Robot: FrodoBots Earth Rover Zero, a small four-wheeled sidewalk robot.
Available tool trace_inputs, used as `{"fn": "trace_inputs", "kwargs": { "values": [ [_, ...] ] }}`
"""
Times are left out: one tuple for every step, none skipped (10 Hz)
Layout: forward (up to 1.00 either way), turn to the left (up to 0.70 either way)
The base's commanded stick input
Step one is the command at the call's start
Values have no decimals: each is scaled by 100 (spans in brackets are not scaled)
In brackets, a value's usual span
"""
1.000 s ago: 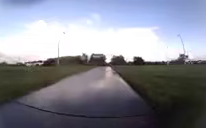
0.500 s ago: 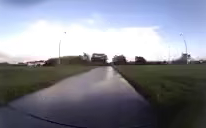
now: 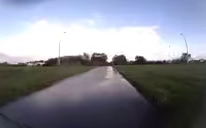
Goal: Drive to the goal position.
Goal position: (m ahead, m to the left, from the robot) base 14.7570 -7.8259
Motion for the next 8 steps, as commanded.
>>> {"fn": "trace_inputs", "kwargs": {
  "values": [
    [45, 0],
    [45, 0],
    [45, 0],
    [45, 0],
    [45, 0],
    [45, 0],
    [45, 0],
    [45, 0]
  ]
}}
